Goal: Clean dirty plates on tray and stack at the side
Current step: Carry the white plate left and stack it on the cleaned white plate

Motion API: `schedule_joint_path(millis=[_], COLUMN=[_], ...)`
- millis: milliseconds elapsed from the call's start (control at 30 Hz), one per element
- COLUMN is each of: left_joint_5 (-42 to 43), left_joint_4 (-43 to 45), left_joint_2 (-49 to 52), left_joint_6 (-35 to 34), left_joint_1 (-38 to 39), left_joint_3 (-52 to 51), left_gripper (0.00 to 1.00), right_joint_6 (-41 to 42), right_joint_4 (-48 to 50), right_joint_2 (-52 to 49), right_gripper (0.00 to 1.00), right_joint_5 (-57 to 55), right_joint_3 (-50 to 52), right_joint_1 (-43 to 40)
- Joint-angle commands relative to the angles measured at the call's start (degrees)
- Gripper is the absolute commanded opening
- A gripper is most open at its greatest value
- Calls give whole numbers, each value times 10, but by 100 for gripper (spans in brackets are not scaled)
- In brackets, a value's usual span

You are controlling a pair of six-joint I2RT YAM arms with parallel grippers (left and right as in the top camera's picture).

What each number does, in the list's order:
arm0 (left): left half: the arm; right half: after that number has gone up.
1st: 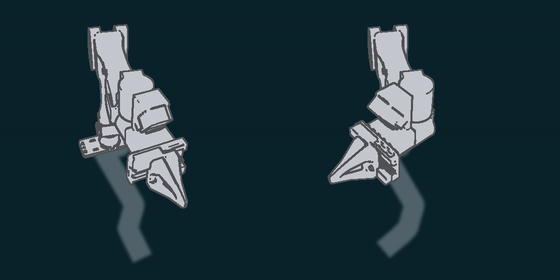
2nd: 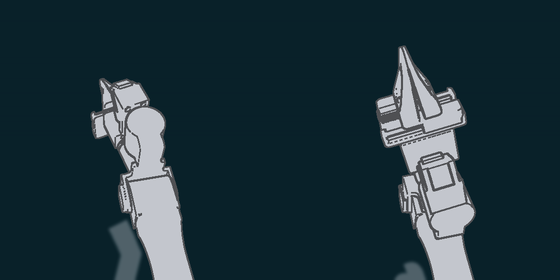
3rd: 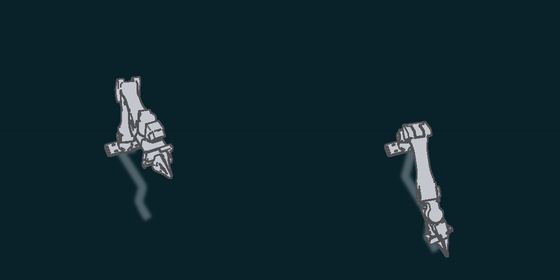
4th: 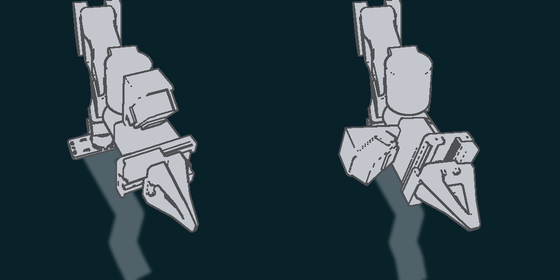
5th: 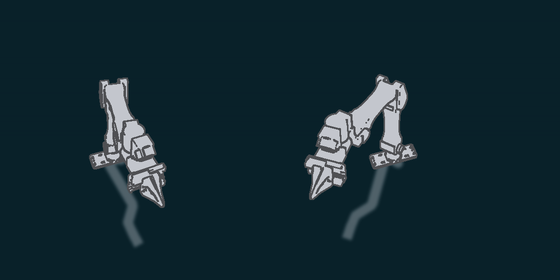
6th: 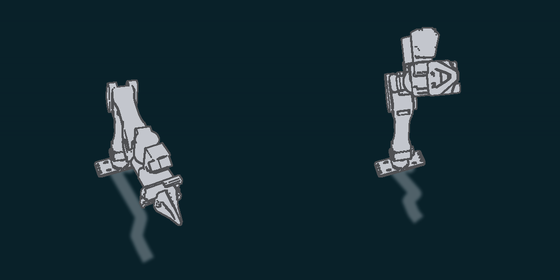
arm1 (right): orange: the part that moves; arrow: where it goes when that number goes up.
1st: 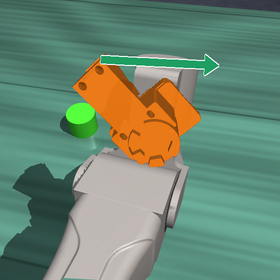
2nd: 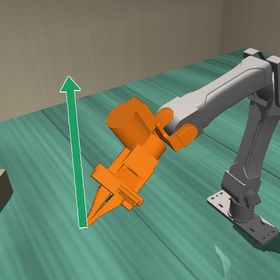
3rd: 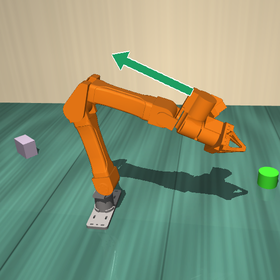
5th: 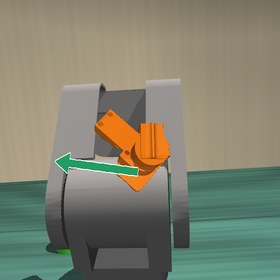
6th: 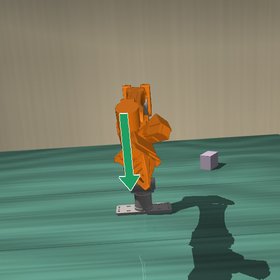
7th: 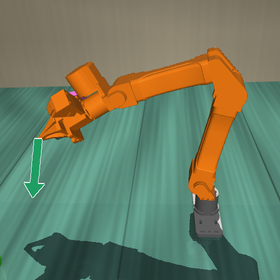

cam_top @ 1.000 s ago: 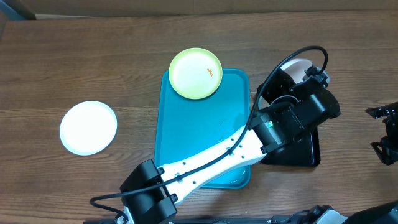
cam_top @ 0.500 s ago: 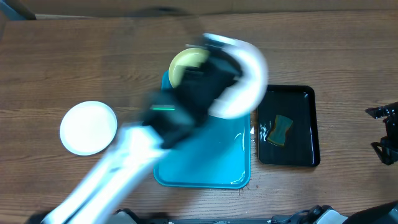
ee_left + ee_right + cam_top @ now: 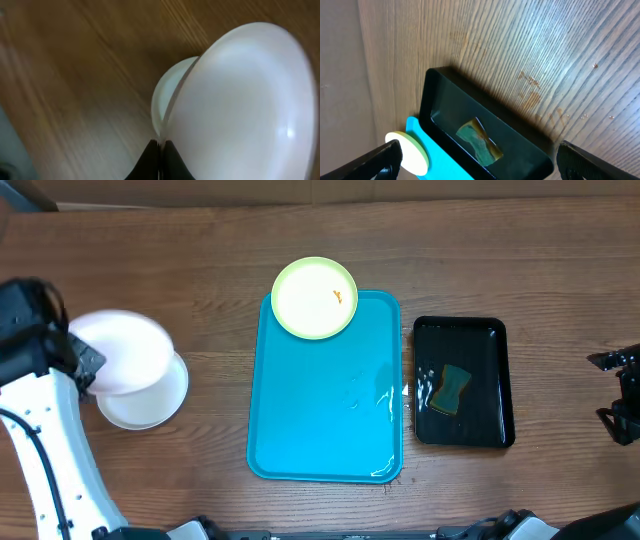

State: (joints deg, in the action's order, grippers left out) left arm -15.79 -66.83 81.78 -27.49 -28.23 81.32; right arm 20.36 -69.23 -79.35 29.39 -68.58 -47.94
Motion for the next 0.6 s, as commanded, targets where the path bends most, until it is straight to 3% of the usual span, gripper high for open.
schedule_joint_path(millis=[0, 233, 267, 367, 467, 567], left_joint_5=[67, 51, 54, 54, 85, 180], left_joint_4=[56, 169, 180, 190, 189, 184], left_joint_2=[17, 54, 54, 54, 53, 51], left_joint_6=[7, 13, 26, 53, 55, 69], left_joint_1=[-52, -77, -77, -77, -77, -77], left_joint_3=[-97, -175, -175, -175, -174, -161], left_gripper=[4, 5, 15, 25, 43, 44], right_joint_6=[0, 0, 0, 0, 0, 0], right_joint_4=[2, 2, 2, 2, 2, 2], right_joint_2=[3, 3, 3, 3, 3, 3], right_gripper=[100, 100, 100, 100, 100, 100], right_joint_5=[3, 3, 3, 3, 3, 3], right_joint_3=[-4, -4, -4, -4, -4, -4], right_joint_1=[0, 0, 0, 0, 0, 0])
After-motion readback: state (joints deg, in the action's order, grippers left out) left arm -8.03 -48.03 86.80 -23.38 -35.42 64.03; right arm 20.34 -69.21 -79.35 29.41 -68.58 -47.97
